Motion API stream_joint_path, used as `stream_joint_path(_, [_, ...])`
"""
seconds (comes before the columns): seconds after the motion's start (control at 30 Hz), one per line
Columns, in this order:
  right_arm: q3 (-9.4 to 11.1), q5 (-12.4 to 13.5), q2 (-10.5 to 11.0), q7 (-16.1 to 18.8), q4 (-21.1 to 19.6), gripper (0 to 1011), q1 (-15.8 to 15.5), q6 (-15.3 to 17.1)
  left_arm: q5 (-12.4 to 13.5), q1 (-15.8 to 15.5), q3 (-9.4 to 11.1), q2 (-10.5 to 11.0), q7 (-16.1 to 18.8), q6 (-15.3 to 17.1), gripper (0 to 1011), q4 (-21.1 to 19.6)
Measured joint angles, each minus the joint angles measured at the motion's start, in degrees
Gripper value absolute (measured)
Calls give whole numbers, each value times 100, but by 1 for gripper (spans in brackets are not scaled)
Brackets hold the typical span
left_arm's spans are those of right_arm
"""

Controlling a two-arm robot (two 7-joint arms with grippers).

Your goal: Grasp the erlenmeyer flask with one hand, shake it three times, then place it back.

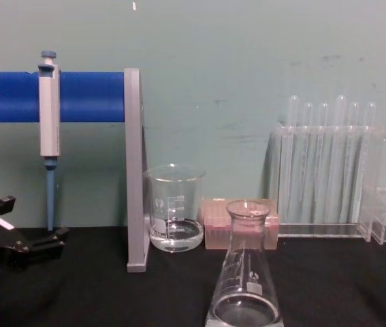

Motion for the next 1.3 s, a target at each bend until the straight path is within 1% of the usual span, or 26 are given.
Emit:
stream_joint_path(0.97, [16, -1, -6, 12, 2, 1002, 0, 1, 0, 0, 0, 0, 0, 0, 1001, 0])
stream_joint_path(1.23, [149, 90, -95, 235, 47, 1002, -28, -15, 0, 0, 0, 0, 0, 0, 1001, 0])
stream_joint_path(1.3, [204, 181, -115, 347, 37, 1002, -50, -10, 0, 0, 0, 0, 0, 0, 1001, 0])
